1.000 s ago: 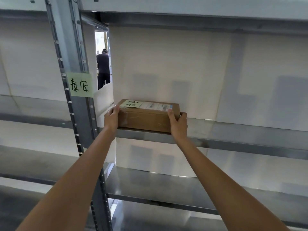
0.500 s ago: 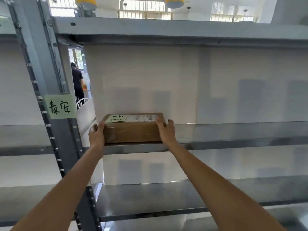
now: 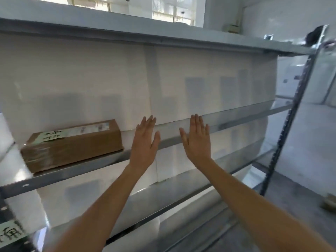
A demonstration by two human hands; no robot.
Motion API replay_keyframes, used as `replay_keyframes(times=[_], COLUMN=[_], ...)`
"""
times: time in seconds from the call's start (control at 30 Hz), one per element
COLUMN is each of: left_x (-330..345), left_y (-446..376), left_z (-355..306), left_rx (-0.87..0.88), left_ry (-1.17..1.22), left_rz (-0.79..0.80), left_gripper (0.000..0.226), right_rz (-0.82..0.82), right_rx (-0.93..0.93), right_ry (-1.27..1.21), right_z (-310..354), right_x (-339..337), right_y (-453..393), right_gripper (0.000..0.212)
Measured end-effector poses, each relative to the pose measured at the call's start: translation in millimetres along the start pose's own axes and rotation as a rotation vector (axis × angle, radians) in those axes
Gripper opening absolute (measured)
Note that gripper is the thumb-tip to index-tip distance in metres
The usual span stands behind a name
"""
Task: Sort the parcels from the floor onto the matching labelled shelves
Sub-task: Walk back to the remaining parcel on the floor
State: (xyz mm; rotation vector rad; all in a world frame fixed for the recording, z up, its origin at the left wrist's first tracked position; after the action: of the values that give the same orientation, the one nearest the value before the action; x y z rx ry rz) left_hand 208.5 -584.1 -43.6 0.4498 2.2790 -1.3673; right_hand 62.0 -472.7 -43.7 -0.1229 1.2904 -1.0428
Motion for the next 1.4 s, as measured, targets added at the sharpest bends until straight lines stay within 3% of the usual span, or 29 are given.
replay_keyframes(times=[0.17, 0.4, 0.5, 0.8, 1.13, 1.27, 1.4], left_x=[102, 209, 241, 297, 360, 398, 439], left_y=[4, 26, 34, 60, 85, 72, 50], left_z=[-68, -198, -261, -418, -469, -467, -458], left_rx=[0.142, 0.362, 0.437, 0.653, 0.718, 0.793, 0.748], left_ry=[-0.021, 0.046, 0.107, 0.219, 0.261, 0.206, 0.224], left_rz=[0.127, 0.319, 0.379, 0.401, 0.487, 0.505, 0.532], left_gripper=[0.059, 0.063, 0.063, 0.065, 0.065, 0.066, 0.067], right_rz=[0.023, -0.011, -0.036, -0.109, -0.064, -0.046, -0.031], right_rx=[0.173, 0.399, 0.477, 0.699, 0.816, 0.846, 0.842], right_ry=[0.300, 0.519, 0.595, 0.720, 0.714, 0.684, 0.676], right_z=[-109, -233, -276, -362, -421, -447, -475], right_x=[-62, -165, -207, -295, -312, -295, -268], right_y=[36, 109, 140, 210, 246, 229, 200], right_gripper=[0.082, 0.090, 0.078, 0.078, 0.075, 0.073, 0.072])
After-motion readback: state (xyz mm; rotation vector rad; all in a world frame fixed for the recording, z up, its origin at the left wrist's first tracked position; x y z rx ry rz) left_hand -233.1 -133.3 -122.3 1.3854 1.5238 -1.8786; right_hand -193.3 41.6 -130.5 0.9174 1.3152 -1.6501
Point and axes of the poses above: each hand's wrist, its own y-axis away from the middle knuckle, its own x-axis out of the palm, z = x × y, the point moved 2 cm from there along -y, towards the middle knuckle, and after that the axes turned 1 degree about -y, right-handed, at the moved point
